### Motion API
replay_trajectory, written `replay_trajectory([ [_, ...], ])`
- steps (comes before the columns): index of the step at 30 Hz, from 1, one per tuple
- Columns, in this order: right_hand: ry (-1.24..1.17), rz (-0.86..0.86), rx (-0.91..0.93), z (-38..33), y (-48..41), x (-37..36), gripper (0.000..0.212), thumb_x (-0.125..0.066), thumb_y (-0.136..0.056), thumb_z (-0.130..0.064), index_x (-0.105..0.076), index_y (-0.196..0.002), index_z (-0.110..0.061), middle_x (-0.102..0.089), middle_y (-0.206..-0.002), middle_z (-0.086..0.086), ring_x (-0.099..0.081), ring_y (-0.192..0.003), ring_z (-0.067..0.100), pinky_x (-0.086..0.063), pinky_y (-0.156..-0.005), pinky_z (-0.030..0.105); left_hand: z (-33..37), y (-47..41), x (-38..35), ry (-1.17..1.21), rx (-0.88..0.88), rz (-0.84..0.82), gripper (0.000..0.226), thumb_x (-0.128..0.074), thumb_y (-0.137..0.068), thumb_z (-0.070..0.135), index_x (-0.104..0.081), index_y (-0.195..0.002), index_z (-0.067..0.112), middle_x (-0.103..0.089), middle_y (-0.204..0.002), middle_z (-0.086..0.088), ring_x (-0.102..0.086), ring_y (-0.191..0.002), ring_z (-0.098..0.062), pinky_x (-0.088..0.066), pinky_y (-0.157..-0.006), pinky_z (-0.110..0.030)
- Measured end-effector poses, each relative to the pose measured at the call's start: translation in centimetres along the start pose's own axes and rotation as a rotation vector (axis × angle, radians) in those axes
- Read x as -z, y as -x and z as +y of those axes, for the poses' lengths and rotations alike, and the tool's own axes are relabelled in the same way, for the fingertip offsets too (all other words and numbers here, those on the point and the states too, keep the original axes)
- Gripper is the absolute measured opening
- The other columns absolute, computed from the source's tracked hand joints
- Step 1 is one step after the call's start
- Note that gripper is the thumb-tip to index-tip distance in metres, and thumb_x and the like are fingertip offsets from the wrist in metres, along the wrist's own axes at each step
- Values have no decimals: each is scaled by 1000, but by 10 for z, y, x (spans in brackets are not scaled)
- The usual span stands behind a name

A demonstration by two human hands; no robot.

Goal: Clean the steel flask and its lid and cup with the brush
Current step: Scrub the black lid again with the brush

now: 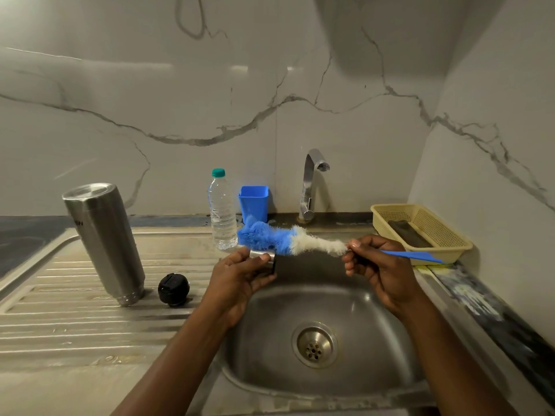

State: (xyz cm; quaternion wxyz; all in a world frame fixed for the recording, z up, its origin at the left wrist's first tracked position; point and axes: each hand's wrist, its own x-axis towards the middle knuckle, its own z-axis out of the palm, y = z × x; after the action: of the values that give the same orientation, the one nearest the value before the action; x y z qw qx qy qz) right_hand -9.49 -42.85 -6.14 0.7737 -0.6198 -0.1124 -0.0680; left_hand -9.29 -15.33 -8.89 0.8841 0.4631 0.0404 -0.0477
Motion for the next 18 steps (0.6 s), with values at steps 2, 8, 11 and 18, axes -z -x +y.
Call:
replay_trajectory([
  [2,-21,25,6,-7,1,4,15,-69,-87,-16,-76,-78,-6,-70,-73,20,-67,-62,24,-59,-57,29,2,0,2,-15,-20,1,31,-76,-78,2,-67,-108,0,-76,-106,-22,-78,-100,-32,-67,-81,-43],
  [8,-33,36,8,-6,2,6,15,-72,-82,-21,-77,-79,-7,-69,-73,19,-67,-62,23,-59,-57,28,4,-2,5,-24,-40,61,27,-72,-86,-2,-69,-112,0,-77,-109,-22,-76,-104,-34,-65,-88,-48],
  [11,-23,48,17,-6,1,3,15,-68,-86,-16,-76,-81,-4,-70,-74,20,-66,-62,23,-58,-56,29,7,0,5,-86,-86,57,39,-79,-77,7,-71,-115,0,-79,-110,-20,-79,-94,-29,-67,-81,-42],
  [18,9,19,19,-10,3,7,16,-72,-82,-22,-78,-79,-7,-70,-74,19,-66,-62,23,-58,-56,28,0,6,-2,-213,-94,48,48,-83,-74,0,-70,-120,4,-79,-109,-18,-79,-97,-30,-65,-72,-32],
])
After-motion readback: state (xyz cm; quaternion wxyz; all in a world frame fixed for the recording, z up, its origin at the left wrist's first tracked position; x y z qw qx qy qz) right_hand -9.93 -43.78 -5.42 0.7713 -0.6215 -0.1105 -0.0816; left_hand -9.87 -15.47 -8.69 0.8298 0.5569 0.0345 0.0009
